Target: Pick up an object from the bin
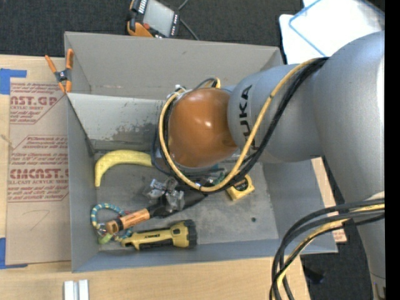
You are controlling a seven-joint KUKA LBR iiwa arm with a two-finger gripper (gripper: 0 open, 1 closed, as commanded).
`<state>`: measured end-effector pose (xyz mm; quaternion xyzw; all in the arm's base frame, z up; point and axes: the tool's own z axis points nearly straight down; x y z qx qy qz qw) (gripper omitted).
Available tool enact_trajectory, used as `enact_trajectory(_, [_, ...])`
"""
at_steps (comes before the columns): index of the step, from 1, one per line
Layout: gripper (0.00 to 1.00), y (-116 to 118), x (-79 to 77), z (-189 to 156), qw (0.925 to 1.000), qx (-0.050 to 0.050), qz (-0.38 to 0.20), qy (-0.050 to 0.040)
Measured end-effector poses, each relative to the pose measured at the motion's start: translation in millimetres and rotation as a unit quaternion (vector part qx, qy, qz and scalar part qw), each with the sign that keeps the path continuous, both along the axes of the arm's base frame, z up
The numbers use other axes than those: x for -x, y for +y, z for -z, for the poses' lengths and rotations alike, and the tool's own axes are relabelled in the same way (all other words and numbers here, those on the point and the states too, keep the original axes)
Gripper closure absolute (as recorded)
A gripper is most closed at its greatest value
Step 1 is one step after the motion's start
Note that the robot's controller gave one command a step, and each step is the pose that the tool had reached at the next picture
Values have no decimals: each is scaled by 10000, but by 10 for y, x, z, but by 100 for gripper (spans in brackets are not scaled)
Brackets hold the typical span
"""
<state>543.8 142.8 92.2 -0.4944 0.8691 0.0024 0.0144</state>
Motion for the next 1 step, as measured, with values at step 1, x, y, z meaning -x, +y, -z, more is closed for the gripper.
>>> enact_trajectory(1, [100, 115, -178, -915, 9977, -27, 677, 3])
